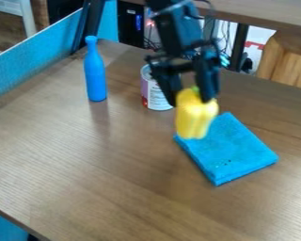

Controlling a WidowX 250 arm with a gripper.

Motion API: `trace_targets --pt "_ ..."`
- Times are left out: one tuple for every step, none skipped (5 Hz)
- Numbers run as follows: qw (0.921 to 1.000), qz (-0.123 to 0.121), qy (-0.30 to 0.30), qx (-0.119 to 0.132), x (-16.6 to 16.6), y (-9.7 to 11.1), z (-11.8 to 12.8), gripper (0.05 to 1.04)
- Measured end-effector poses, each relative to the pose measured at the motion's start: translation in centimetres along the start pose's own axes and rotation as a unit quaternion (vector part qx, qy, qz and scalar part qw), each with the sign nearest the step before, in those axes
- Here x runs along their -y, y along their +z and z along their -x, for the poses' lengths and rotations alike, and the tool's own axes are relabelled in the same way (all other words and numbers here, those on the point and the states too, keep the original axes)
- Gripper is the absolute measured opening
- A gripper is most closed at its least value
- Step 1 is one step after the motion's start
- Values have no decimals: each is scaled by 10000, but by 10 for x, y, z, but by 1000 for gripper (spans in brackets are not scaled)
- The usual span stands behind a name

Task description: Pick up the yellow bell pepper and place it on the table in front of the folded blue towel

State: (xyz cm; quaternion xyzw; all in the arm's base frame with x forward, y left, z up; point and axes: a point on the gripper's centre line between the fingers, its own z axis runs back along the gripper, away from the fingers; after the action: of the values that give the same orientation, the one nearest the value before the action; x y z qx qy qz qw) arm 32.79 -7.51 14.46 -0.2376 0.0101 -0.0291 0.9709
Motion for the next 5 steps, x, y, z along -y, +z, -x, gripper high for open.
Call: trace_targets --pt "9993 49 -260 -255 23 -21 13 810" --pt "9982 5 -431 -425 42 -41 27 810" --pt "9964 -2 -567 -630 52 -60 41 810" --pt "9952 -9 -623 -759 54 -70 50 810" --pt "9948 -20 -646 -782 52 -75 53 810"
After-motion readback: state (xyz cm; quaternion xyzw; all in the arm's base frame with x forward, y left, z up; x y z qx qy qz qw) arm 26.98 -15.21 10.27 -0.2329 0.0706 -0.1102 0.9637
